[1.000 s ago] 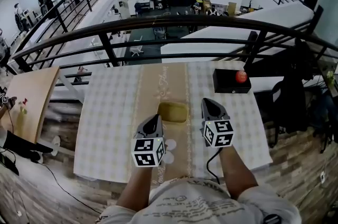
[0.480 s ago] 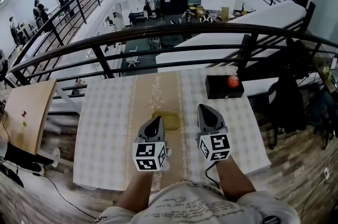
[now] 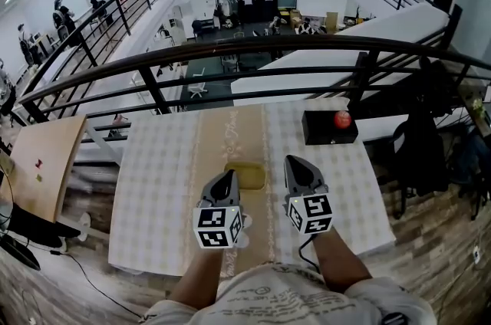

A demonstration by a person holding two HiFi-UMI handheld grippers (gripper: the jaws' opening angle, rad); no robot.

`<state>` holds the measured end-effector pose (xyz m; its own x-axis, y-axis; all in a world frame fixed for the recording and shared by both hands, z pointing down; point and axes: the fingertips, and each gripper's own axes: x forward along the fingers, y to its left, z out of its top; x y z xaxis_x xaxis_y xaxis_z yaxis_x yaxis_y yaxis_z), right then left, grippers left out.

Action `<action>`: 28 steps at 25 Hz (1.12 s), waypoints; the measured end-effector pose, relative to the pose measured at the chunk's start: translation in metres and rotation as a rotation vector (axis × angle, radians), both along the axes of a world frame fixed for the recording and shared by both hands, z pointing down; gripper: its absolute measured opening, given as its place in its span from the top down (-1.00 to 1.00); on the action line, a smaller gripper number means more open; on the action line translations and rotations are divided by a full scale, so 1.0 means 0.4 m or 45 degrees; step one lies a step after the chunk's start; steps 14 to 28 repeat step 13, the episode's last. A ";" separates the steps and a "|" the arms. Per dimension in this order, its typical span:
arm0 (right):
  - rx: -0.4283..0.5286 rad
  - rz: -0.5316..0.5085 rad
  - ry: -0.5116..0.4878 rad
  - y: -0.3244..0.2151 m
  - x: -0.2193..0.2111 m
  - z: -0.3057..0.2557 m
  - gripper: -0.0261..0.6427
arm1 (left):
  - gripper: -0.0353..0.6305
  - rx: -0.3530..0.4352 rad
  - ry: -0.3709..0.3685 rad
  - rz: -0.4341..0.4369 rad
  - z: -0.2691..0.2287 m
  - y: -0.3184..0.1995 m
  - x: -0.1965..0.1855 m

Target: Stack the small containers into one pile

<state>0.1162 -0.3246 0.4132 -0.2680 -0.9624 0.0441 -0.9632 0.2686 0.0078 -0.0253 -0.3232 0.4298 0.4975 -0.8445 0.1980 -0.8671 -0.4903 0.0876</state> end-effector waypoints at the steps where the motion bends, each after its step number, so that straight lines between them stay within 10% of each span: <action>1: -0.005 0.000 0.001 -0.001 -0.002 0.004 0.92 | 0.88 -0.001 0.000 0.001 0.002 0.001 -0.001; 28: -0.043 -0.008 -0.010 -0.011 -0.008 0.033 0.92 | 0.88 -0.018 -0.006 -0.007 0.018 -0.004 -0.009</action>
